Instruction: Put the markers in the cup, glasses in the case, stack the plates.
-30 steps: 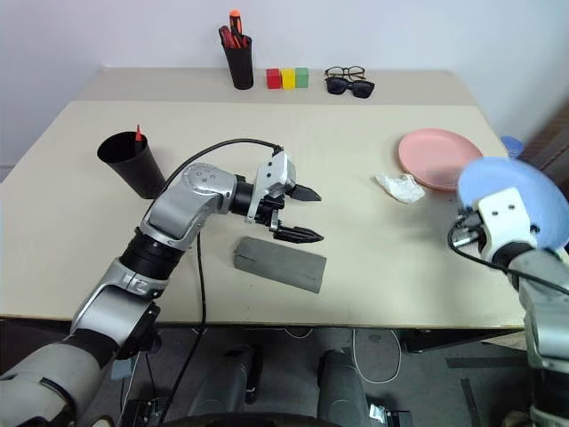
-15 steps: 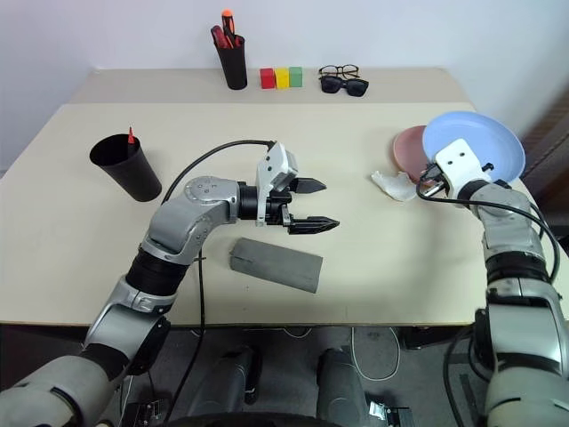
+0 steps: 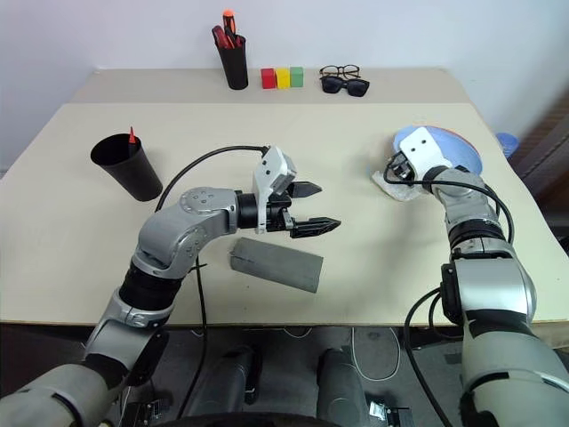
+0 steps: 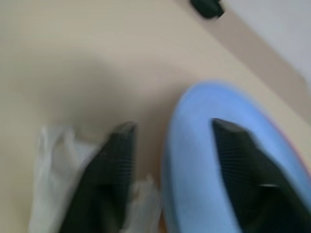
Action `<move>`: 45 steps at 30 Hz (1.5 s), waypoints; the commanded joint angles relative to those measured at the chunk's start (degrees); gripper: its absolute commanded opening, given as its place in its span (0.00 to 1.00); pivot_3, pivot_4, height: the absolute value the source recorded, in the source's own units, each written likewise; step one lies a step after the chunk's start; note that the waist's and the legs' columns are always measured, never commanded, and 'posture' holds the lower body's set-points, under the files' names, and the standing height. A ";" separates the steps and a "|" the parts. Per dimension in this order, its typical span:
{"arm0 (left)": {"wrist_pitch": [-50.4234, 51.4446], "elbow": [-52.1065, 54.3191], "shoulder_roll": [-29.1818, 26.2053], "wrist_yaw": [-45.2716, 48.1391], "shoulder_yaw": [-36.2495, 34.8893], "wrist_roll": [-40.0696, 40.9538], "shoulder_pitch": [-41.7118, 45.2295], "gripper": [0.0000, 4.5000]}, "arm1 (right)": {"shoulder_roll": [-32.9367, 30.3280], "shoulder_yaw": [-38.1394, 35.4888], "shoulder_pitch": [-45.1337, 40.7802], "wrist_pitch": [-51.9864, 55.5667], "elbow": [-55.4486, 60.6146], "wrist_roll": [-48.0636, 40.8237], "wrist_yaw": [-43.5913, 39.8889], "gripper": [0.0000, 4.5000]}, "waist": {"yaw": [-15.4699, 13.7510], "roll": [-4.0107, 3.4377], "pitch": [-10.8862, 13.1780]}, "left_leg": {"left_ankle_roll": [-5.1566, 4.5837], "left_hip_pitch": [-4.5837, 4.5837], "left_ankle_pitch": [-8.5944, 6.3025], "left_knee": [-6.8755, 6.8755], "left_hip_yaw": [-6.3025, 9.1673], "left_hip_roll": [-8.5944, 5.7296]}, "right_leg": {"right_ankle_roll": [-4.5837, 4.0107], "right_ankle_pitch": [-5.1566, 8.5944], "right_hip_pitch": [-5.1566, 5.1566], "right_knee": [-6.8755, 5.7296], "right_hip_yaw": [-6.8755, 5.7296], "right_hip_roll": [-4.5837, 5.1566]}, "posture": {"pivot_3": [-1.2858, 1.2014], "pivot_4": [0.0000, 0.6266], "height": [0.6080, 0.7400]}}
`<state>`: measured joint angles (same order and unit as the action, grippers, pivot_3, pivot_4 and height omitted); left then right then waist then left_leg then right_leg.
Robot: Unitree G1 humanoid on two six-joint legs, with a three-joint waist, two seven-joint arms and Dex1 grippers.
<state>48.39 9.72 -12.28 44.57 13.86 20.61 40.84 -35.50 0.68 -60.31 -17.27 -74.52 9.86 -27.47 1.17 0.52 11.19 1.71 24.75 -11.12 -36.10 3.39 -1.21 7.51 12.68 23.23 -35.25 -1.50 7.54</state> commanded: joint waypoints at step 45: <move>-5.21 -2.13 -1.77 -1.87 -1.72 1.53 0.10 1.00 | -0.30 -12.24 11.77 3.67 16.42 -18.04 -13.75 0.02 | 0.12 -0.02 0.01 | 0.00 -0.37 0.00 0.05 -0.03 0.01 | 0.00 0.01 -0.33 0.01 0.05 -0.02 | 0.52 0.24 1.00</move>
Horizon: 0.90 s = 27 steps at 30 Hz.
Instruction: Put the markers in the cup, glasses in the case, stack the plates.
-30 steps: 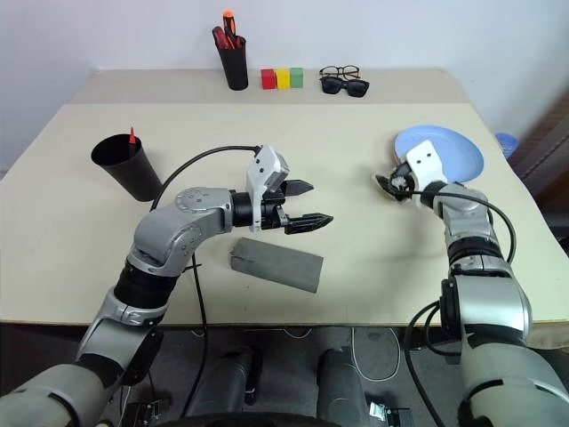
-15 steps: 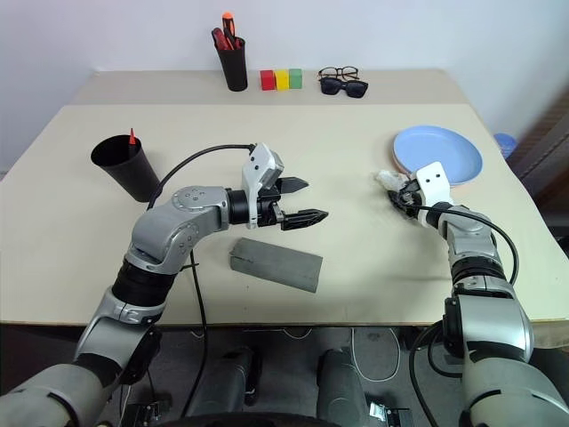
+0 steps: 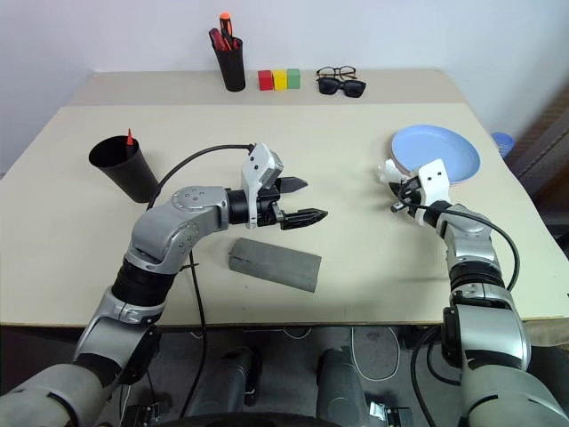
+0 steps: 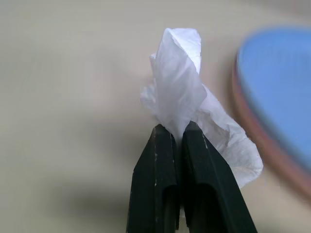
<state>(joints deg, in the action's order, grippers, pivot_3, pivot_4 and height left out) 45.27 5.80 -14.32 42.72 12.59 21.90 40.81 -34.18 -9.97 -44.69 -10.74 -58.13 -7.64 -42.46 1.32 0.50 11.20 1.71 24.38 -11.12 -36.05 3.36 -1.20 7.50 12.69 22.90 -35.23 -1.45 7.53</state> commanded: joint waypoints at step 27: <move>-13.10 10.84 -2.46 -9.12 -4.13 -4.69 -13.39 1.00 | -6.26 -0.92 -6.21 -8.91 -2.26 1.55 -3.27 0.62 | -0.32 0.00 0.01 | -0.01 0.00 -0.01 0.04 -0.01 -0.01 | -0.03 0.02 -0.06 0.12 0.01 0.01 | 0.52 0.24 1.00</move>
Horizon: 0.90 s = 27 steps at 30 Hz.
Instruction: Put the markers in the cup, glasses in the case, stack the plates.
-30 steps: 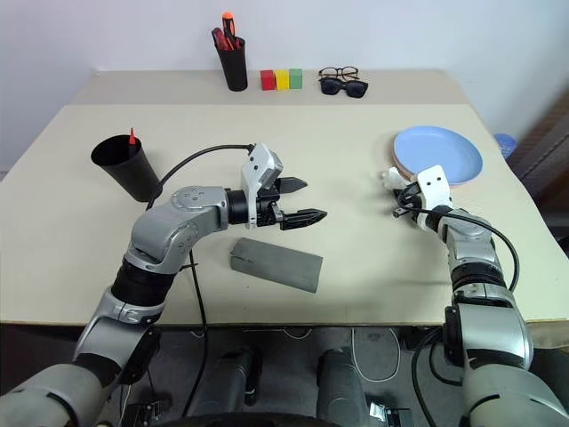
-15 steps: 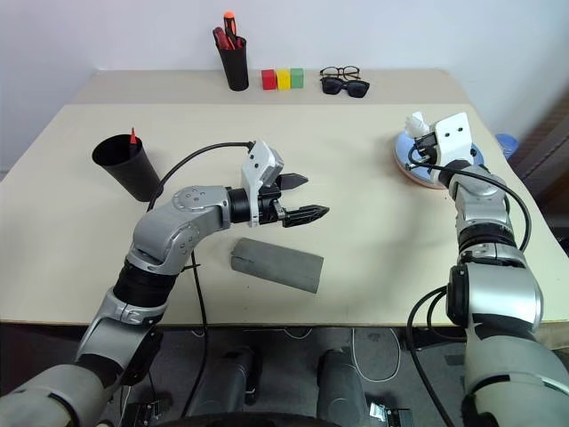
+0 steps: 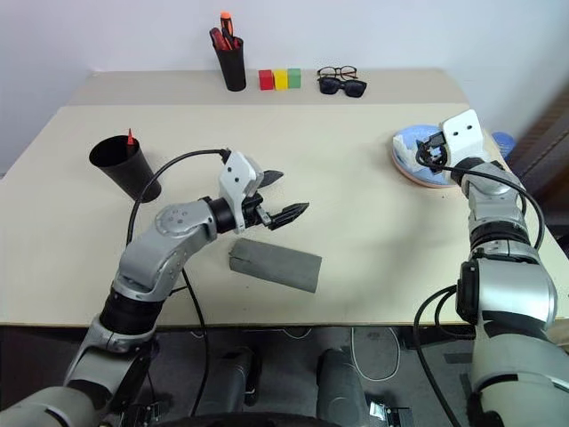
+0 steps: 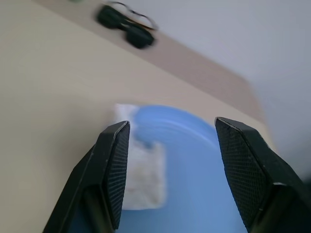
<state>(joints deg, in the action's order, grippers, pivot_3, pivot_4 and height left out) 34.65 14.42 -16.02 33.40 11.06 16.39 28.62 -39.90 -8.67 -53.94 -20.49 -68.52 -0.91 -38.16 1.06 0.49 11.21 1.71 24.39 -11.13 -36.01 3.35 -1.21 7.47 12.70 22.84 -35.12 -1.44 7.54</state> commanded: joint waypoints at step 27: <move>-21.41 9.65 -11.01 8.05 -23.49 14.30 -34.55 1.00 | -0.88 -20.31 62.64 32.14 81.95 -29.53 -10.76 0.62 | -0.53 -0.21 -0.15 | 0.19 0.10 -0.20 0.02 -0.05 0.13 | -0.11 0.24 0.05 0.35 -0.04 0.13 | 0.52 0.24 1.00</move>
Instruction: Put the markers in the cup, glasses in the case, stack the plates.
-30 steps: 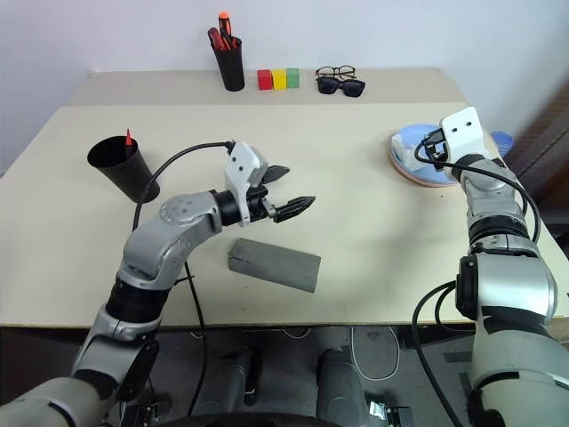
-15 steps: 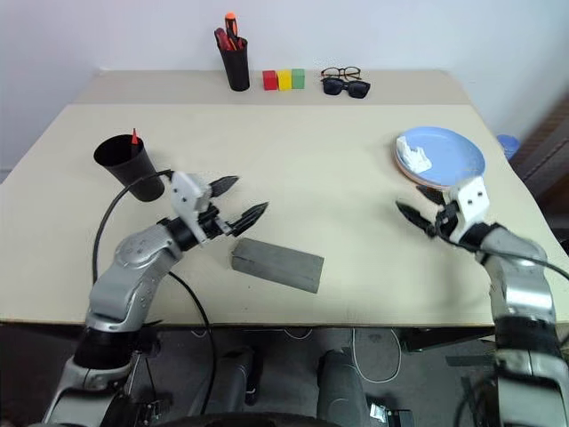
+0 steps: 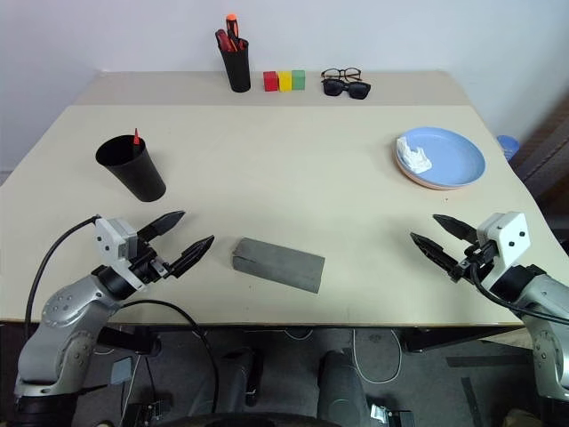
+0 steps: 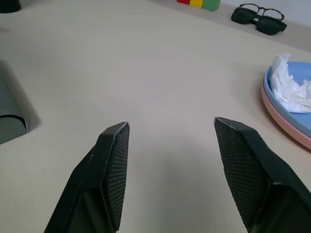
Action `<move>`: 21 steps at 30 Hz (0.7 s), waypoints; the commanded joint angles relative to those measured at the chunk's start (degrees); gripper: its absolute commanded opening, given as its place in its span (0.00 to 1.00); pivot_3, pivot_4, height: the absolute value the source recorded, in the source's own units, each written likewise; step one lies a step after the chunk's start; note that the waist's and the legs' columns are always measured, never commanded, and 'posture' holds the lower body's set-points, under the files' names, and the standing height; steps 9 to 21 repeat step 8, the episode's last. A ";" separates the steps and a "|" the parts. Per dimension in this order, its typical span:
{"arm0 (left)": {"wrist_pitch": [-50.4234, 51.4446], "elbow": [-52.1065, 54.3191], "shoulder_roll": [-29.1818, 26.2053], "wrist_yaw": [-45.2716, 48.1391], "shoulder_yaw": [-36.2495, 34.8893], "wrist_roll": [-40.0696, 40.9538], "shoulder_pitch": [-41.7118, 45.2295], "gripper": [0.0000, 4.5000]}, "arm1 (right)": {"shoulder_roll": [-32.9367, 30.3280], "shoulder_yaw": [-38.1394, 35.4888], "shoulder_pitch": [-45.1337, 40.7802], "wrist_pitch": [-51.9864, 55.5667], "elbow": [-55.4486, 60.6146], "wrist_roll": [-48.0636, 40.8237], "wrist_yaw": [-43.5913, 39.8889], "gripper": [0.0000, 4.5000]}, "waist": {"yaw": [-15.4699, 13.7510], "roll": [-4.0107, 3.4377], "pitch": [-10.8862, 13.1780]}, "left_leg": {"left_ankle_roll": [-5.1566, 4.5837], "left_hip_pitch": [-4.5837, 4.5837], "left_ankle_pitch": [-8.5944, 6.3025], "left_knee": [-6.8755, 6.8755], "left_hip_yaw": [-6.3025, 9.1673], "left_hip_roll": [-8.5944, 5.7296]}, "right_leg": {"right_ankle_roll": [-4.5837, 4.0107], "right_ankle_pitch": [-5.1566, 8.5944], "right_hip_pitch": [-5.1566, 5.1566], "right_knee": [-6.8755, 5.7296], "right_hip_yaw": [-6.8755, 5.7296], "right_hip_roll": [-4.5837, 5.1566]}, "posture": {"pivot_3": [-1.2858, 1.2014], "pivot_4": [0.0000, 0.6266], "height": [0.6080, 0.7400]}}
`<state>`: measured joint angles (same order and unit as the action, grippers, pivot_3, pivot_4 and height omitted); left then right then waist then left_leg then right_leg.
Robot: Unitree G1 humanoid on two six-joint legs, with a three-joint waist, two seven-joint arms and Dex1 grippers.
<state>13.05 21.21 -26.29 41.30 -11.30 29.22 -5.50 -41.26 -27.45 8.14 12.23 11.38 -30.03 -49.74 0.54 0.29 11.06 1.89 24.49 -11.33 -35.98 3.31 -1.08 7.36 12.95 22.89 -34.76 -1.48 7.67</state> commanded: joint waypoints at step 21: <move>2.47 3.52 -1.33 -0.83 -0.58 1.63 -0.15 1.00 | 0.65 -1.22 0.70 -0.97 1.63 -0.03 1.63 0.62 | -0.05 -0.02 -0.01 | -0.08 0.11 -0.05 0.13 -0.02 0.00 | -0.07 -0.06 -0.10 0.51 -0.04 0.00 | 0.52 0.24 1.00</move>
